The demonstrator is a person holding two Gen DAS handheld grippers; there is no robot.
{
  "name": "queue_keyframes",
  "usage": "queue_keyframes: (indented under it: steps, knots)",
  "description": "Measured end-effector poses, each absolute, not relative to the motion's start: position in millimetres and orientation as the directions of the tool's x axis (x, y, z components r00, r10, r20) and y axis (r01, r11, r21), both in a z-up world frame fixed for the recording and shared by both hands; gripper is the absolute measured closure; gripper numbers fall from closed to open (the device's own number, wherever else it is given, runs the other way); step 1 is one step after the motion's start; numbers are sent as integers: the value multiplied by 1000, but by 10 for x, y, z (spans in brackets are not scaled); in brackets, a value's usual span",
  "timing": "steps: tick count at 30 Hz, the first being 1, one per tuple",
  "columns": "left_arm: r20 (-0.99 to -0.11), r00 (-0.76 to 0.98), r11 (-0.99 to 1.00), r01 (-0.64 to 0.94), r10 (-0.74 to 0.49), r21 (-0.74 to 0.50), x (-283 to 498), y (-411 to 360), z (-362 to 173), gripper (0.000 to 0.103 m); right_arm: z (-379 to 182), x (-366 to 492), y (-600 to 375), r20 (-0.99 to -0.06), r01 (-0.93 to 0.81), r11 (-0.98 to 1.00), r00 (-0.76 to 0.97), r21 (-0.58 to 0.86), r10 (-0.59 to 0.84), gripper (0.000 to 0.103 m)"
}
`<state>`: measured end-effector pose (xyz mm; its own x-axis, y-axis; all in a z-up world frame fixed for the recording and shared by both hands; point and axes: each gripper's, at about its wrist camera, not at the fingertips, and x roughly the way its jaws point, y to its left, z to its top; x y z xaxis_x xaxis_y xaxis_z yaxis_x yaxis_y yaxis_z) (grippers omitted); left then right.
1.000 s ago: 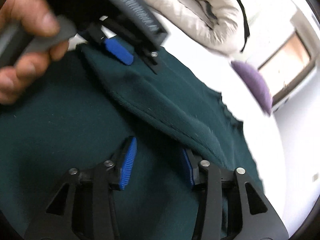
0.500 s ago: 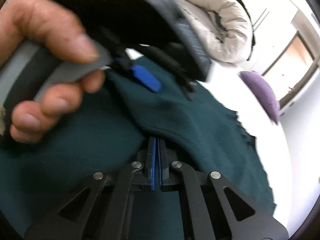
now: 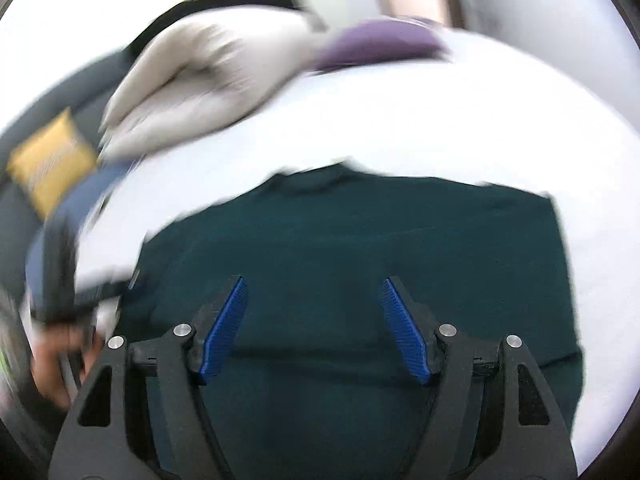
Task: Fold small clothes
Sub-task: 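Release the fold and smooth the folded sweater with both grippers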
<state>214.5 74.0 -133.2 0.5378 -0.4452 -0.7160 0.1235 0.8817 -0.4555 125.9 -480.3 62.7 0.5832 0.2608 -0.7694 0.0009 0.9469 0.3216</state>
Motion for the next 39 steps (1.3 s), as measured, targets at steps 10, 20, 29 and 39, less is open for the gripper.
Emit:
queue_keyframes:
  steps: [10, 20, 29, 39]
  knots:
    - [-748, 538, 919, 158, -387, -362, 2110, 621, -1330, 44, 122, 1605, -4726, -852, -20, 955, 446, 296, 274, 97]
    - [-761, 557, 943, 184, -332, -277, 2048, 524, -1339, 44, 44, 1501, -4961, -849, 6, 942, 434, 336, 300, 95]
    - [-755, 602, 965, 179, -261, -191, 1872, 420, -1146, 44, 518, 1429, -4832, -769, -57, 911, 516, 408, 377, 90]
    - [-755, 612, 971, 121, -236, -205, 1804, 578, -1232, 43, 242, 1352, -4559, -764, -117, 896, 483, 428, 428, 52]
